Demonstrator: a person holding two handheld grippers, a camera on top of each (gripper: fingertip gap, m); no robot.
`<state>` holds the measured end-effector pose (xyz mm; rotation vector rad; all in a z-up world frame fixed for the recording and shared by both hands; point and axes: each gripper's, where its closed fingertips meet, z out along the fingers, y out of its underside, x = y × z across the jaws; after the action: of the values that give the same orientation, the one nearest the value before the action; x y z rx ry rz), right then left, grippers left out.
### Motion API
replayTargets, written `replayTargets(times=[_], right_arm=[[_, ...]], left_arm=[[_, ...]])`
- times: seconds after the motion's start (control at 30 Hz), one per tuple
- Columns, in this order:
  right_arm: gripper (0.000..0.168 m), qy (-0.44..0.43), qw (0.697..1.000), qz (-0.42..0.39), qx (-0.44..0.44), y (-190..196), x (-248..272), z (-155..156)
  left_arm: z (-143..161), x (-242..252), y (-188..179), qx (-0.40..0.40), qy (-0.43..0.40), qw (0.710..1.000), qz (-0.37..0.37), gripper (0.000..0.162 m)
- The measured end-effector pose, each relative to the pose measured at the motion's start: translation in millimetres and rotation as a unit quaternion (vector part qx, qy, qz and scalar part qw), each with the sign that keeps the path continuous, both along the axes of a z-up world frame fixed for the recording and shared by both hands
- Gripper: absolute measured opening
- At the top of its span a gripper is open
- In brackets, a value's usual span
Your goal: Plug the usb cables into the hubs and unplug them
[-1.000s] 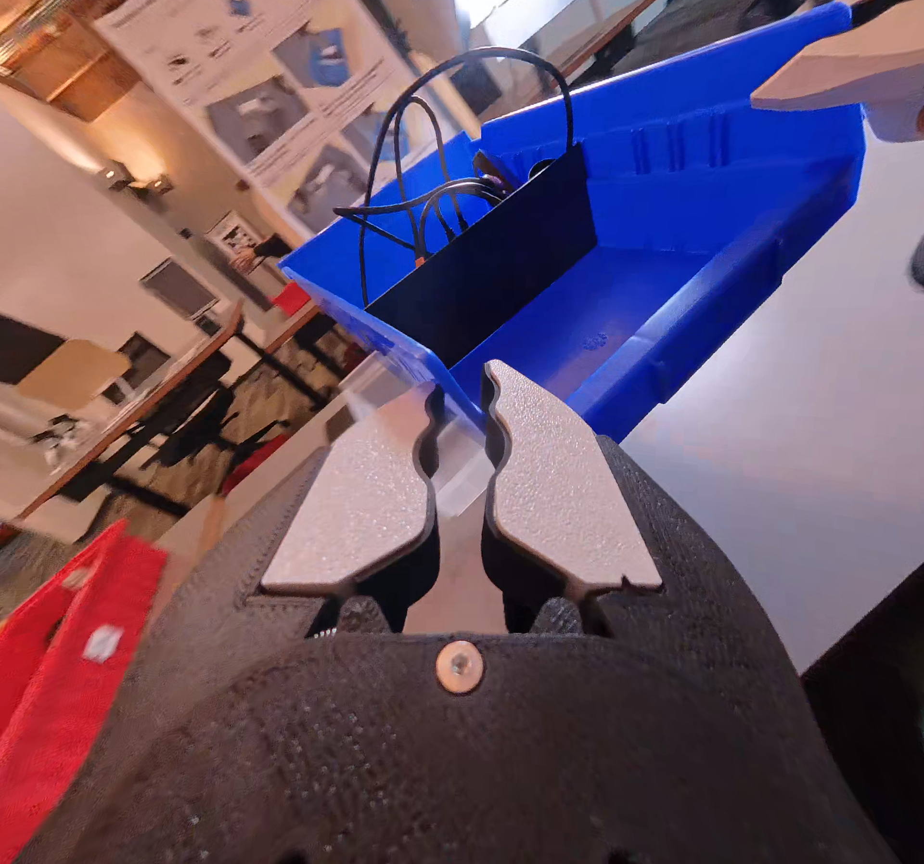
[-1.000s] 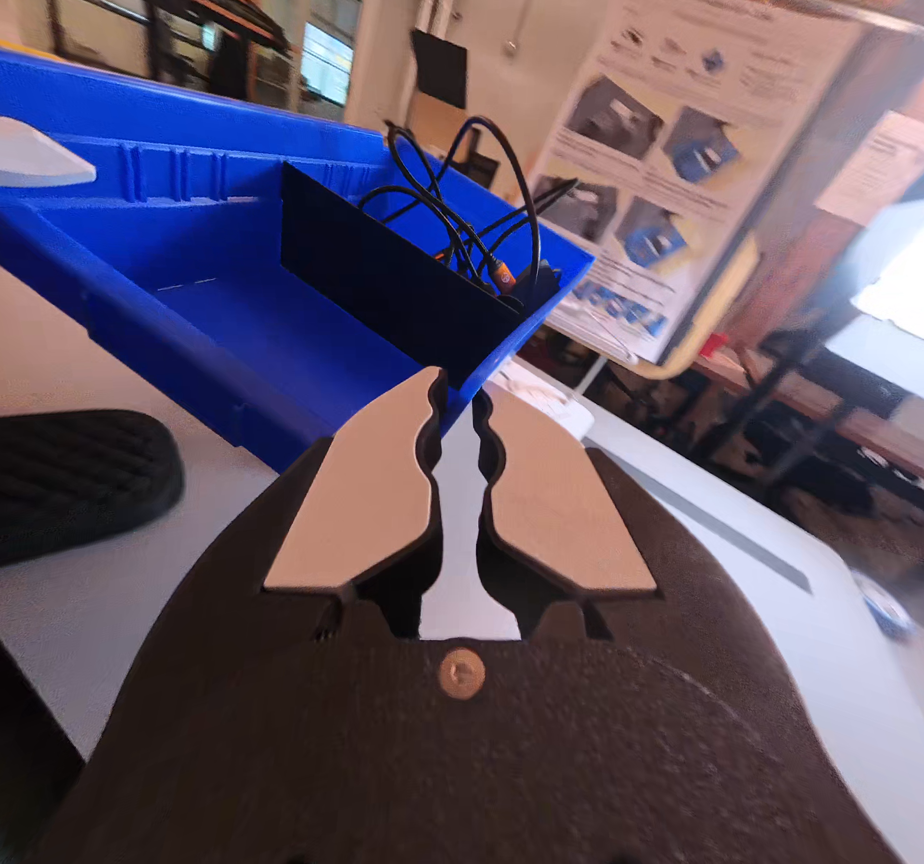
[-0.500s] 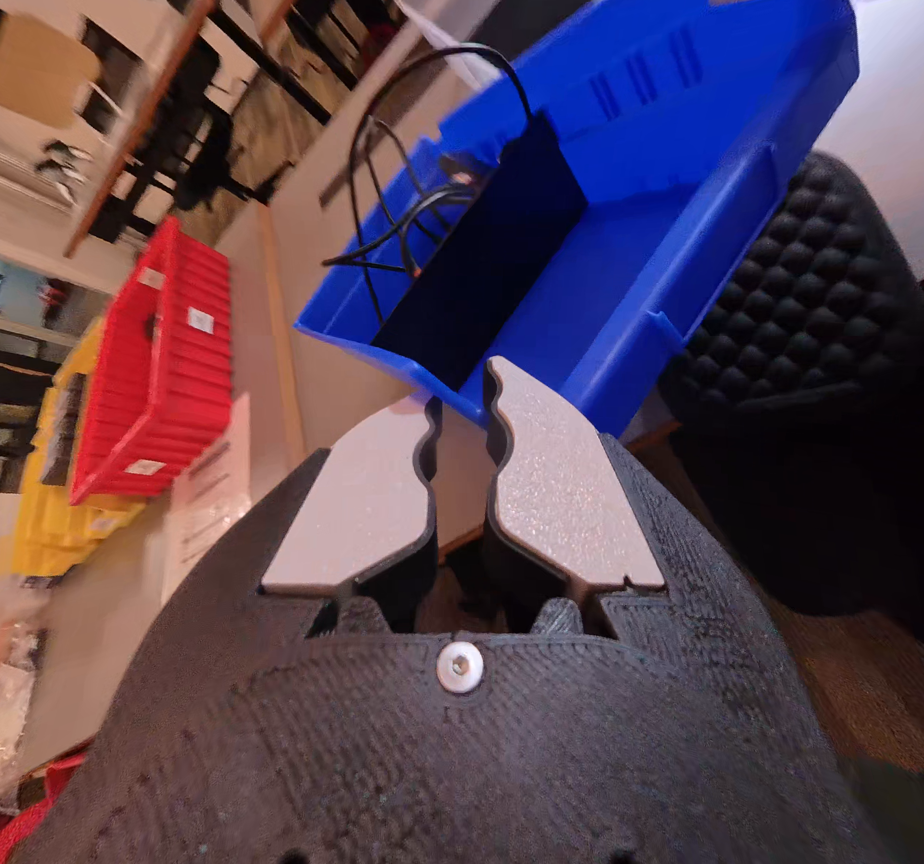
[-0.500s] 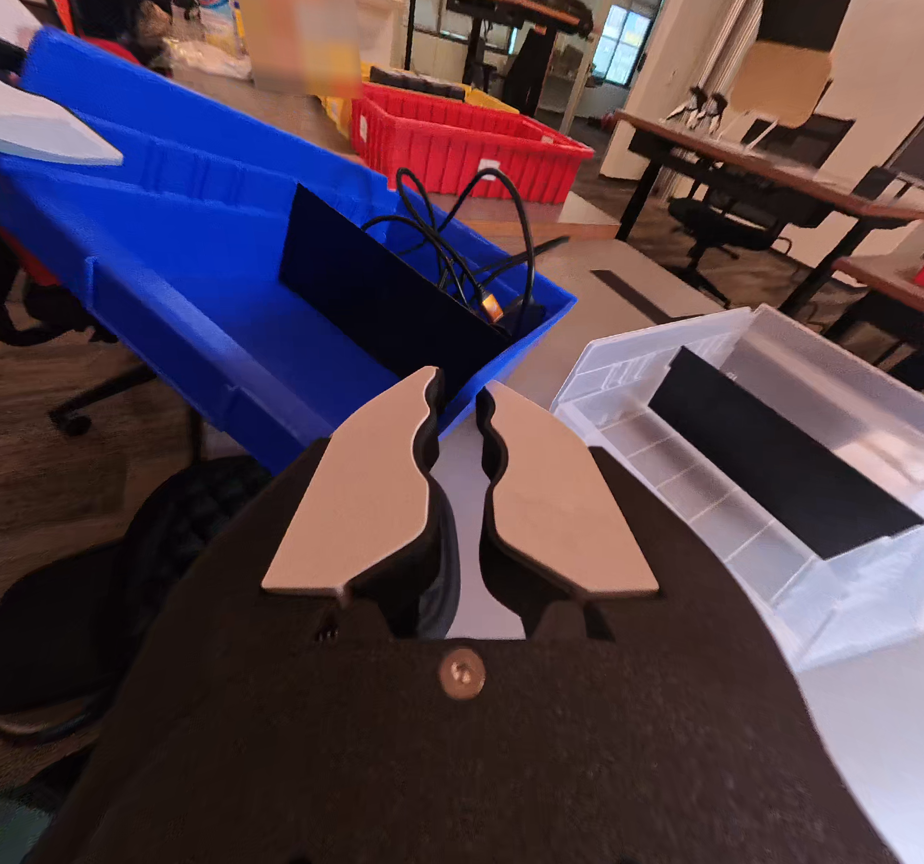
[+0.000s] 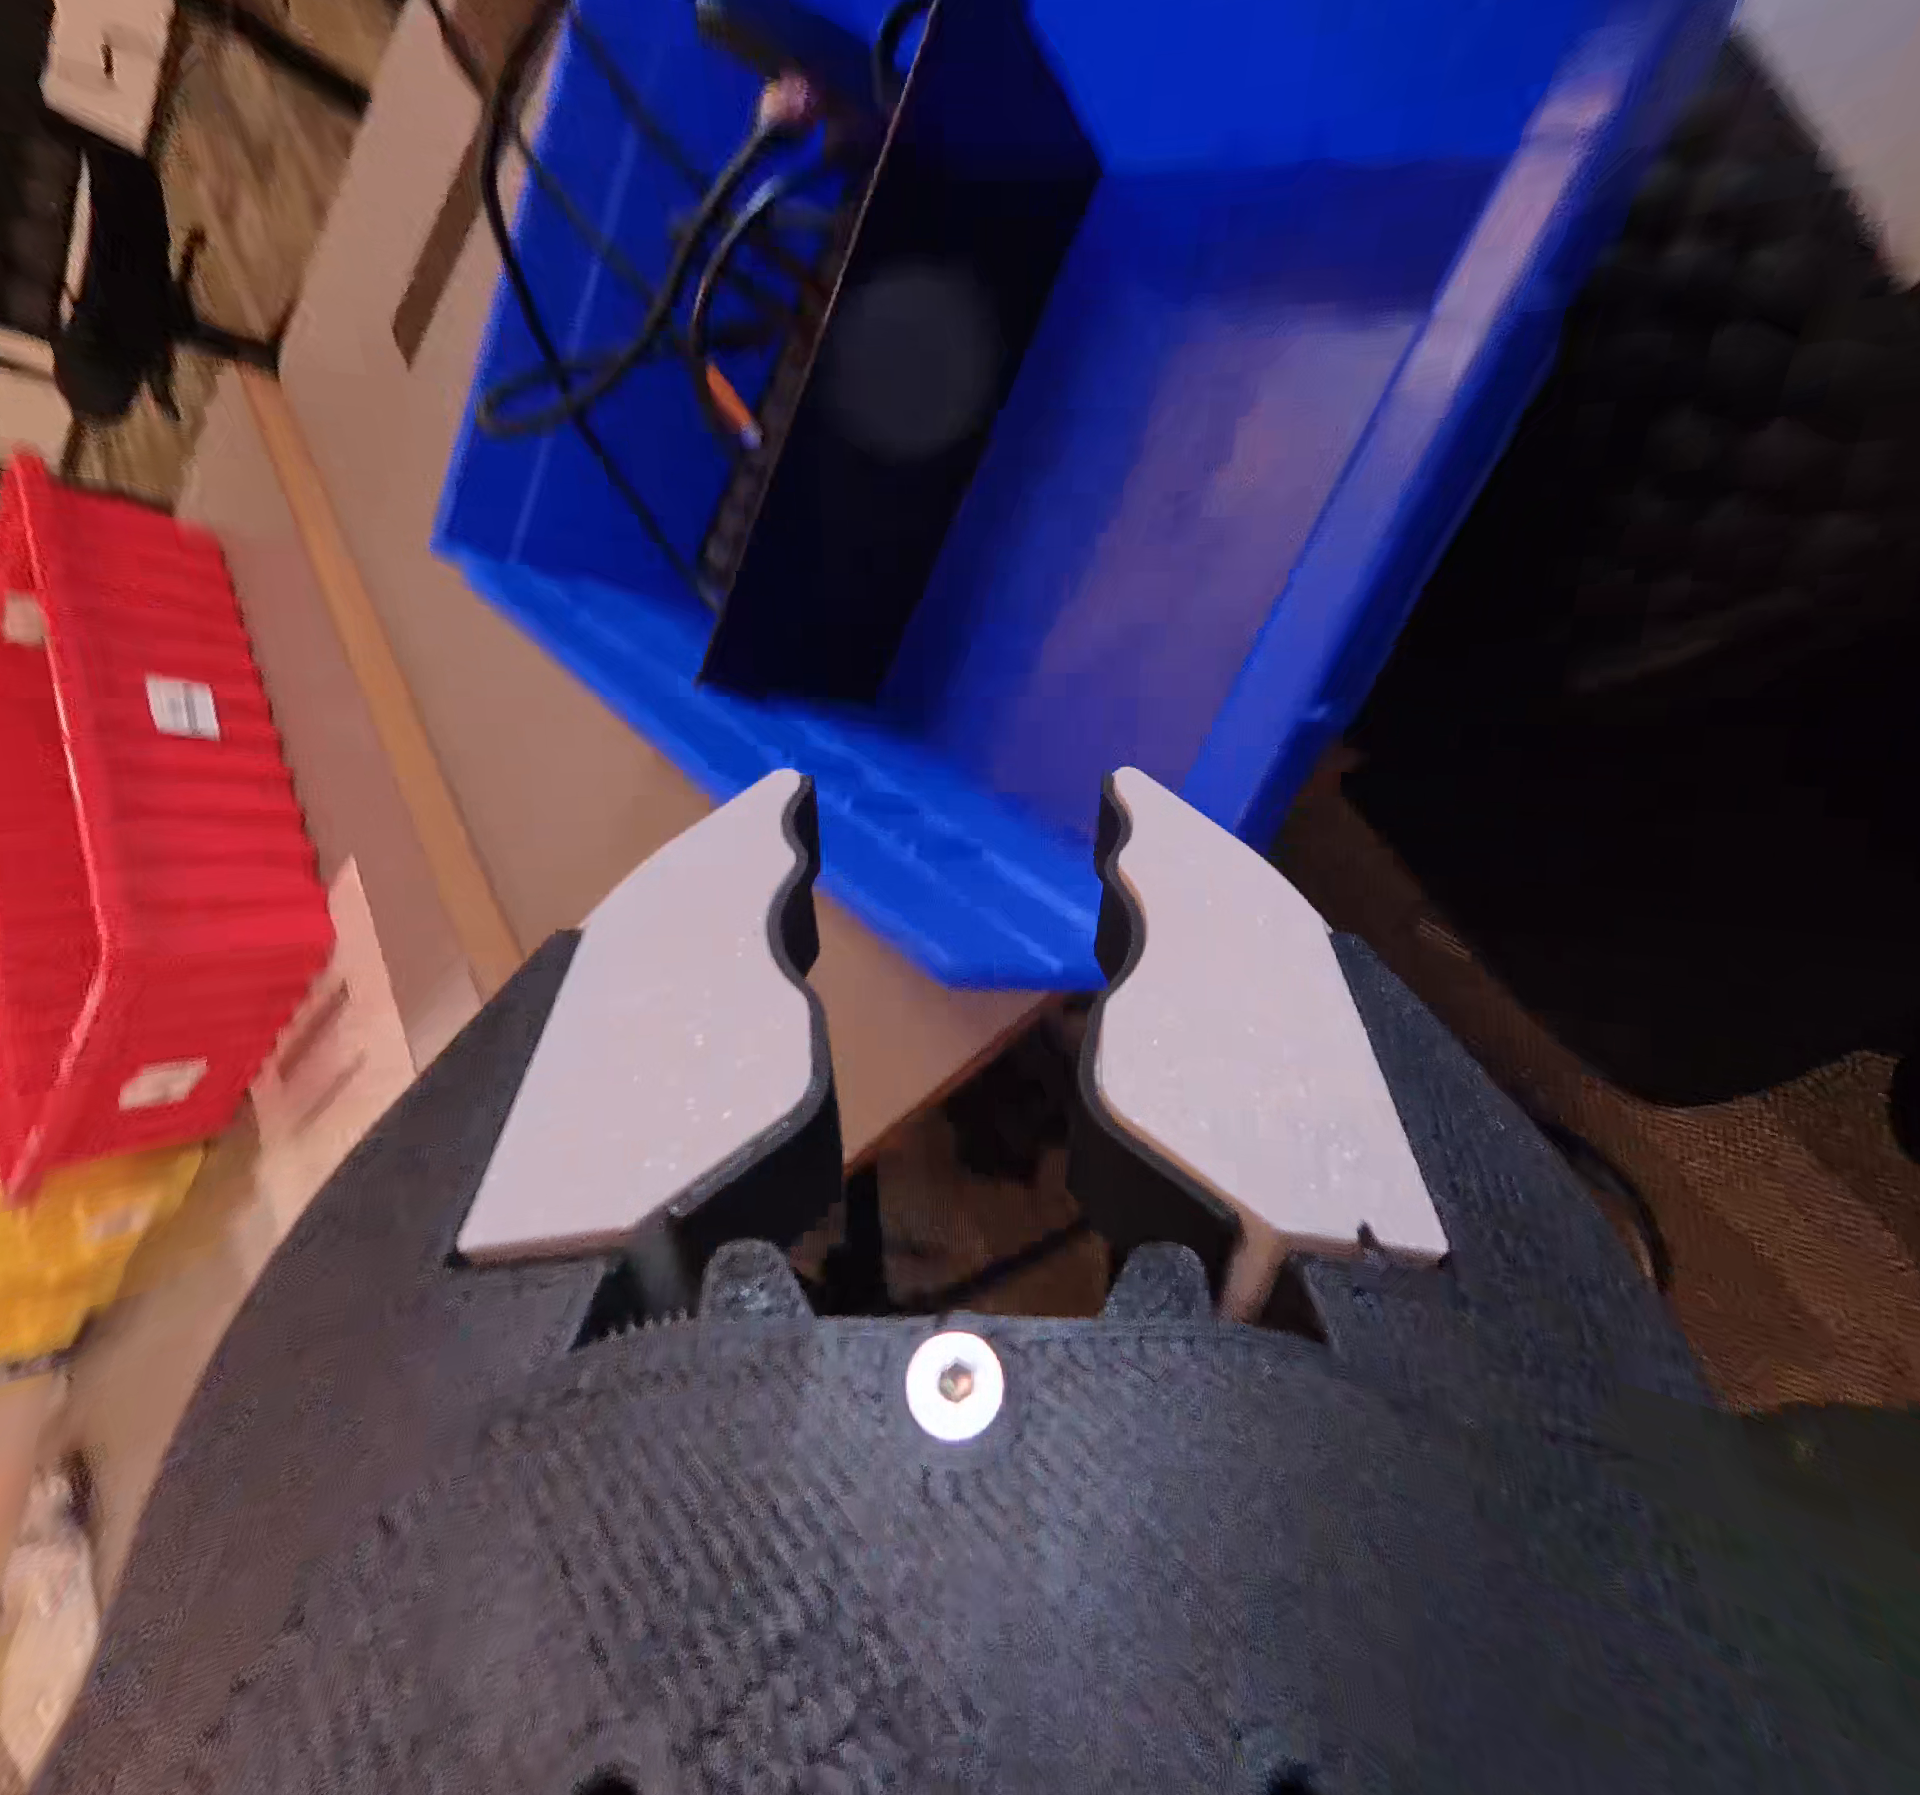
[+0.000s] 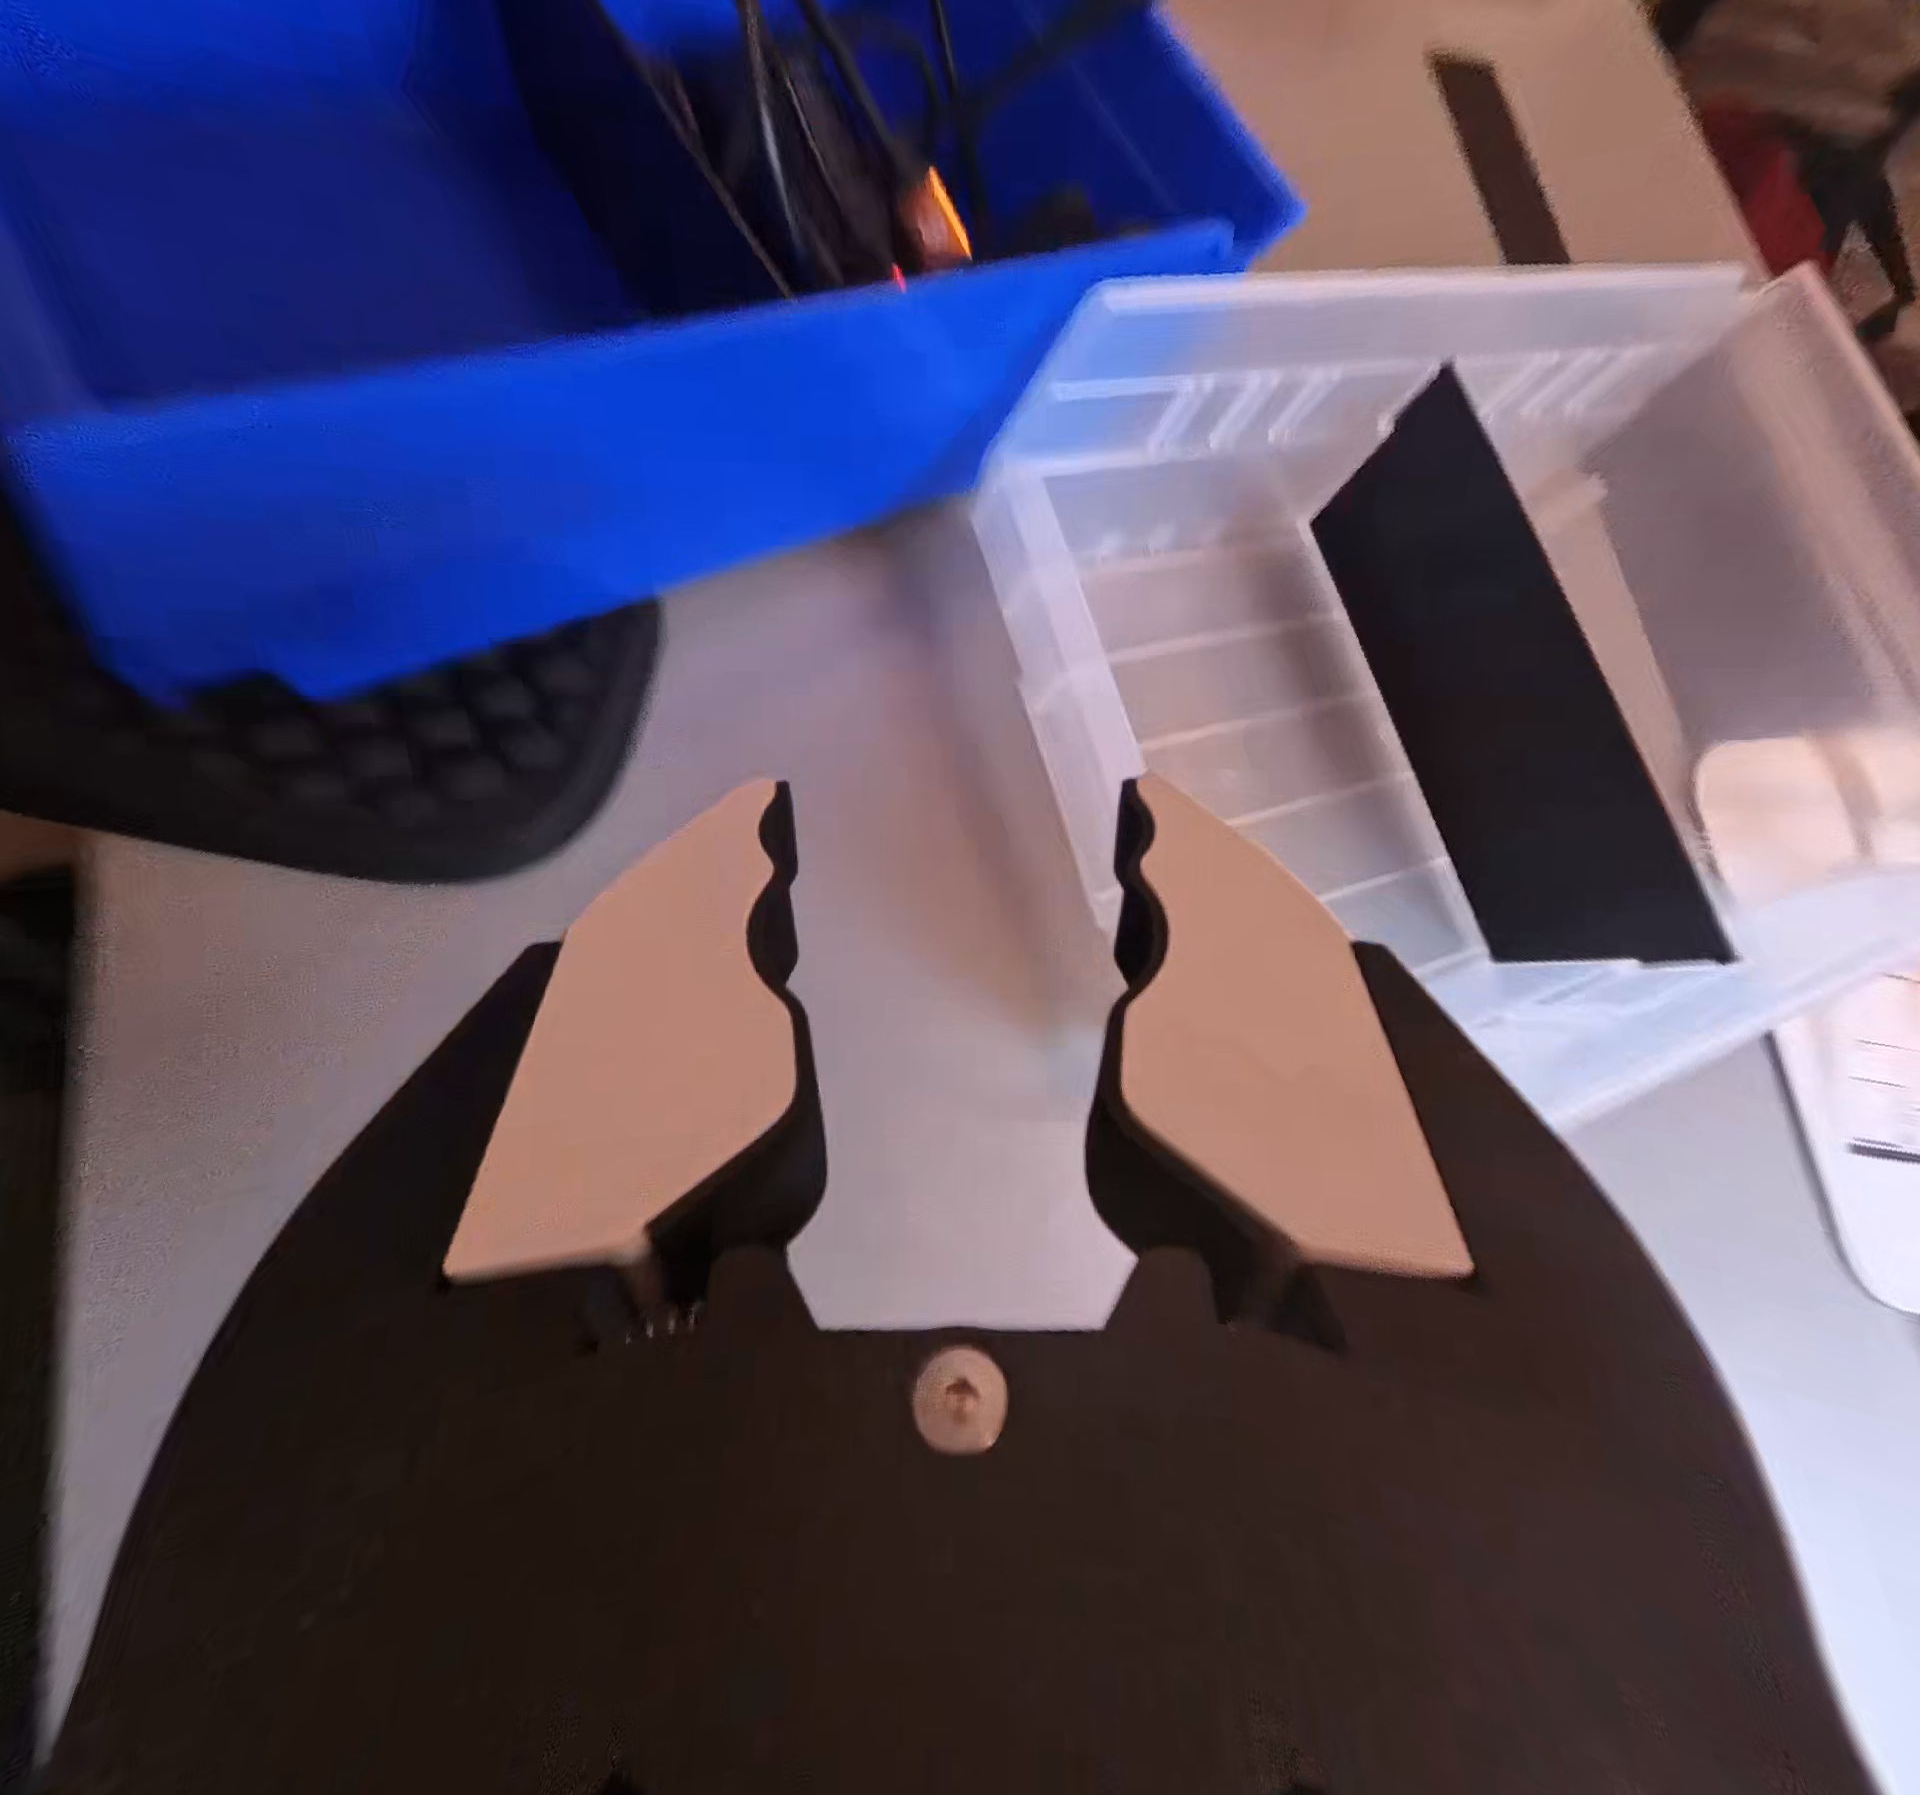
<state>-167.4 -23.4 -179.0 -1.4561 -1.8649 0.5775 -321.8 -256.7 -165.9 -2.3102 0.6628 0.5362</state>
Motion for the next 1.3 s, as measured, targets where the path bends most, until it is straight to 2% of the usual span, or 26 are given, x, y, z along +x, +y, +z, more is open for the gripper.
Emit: replayTargets(times=[0.1, 0.17, 0.2, 0.23, 0.3, 0.37, 0.43, 0.6, 0.7, 0.8, 0.93, 1.03, 1.13, 1.3], right_arm=[[0.062, -0.103, 0.991, 0.000, 0.082, 27, -24, -38], [0.061, -0.159, 0.981, -0.002, 0.107, 40, -37, -64], [0.054, -0.181, 0.976, -0.007, 0.121, 47, -41, -75], [0.037, -0.195, 0.971, -0.014, 0.140, 55, -41, -81], [0.031, -0.209, 0.968, -0.019, 0.141, 57, -33, -81], [0.031, -0.222, 0.965, -0.023, 0.137, 54, -9, -79], [0.031, -0.222, 0.966, -0.027, 0.130, 50, 27, -77], [0.032, -0.200, 0.972, -0.064, 0.107, 43, 129, -71], [0.032, -0.185, 0.971, -0.101, 0.111, 47, 181, -67], [0.032, -0.186, 0.964, -0.134, 0.133, 65, 224, -66], [0.030, -0.186, 0.954, -0.171, 0.164, 108, 263, -69], [0.031, -0.207, 0.941, -0.192, 0.189, 147, 287, -75], [0.031, -0.198, 0.942, -0.185, 0.197, 174, 298, -78], [0.031, -0.188, 0.946, -0.159, 0.209, 206, 301, -78]], left_arm=[[-3, 27, 3, -0.024, 0.007, 0.997, -0.074, 0.058], [-21, 59, 10, -0.066, -0.023, 0.987, -0.147, 0.057], [-38, 70, 12, -0.106, -0.021, 0.979, -0.171, 0.058], [-57, 73, 14, -0.152, -0.011, 0.972, -0.181, 0.061], [-89, 65, 20, -0.226, 0.029, 0.958, -0.175, 0.061], [-103, 68, 23, -0.266, 0.042, 0.942, -0.199, 0.040], [-99, 68, 23, -0.265, 0.049, 0.940, -0.211, 0.032], [-92, 62, 29, -0.245, 0.045, 0.946, -0.209, 0.031], [-77, 59, 41, -0.233, 0.035, 0.949, -0.209, 0.032], [-66, 53, 68, -0.231, 0.032, 0.950, -0.209, 0.034], [-65, 46, 120, -0.235, 0.038, 0.949, -0.207, 0.034], [-75, 41, 167, -0.227, 0.049, 0.952, -0.198, 0.034], [-91, 35, 209, -0.217, 0.064, 0.956, -0.187, 0.033], [-111, 30, 256, -0.210, 0.075, 0.960, -0.171, 0.032]])
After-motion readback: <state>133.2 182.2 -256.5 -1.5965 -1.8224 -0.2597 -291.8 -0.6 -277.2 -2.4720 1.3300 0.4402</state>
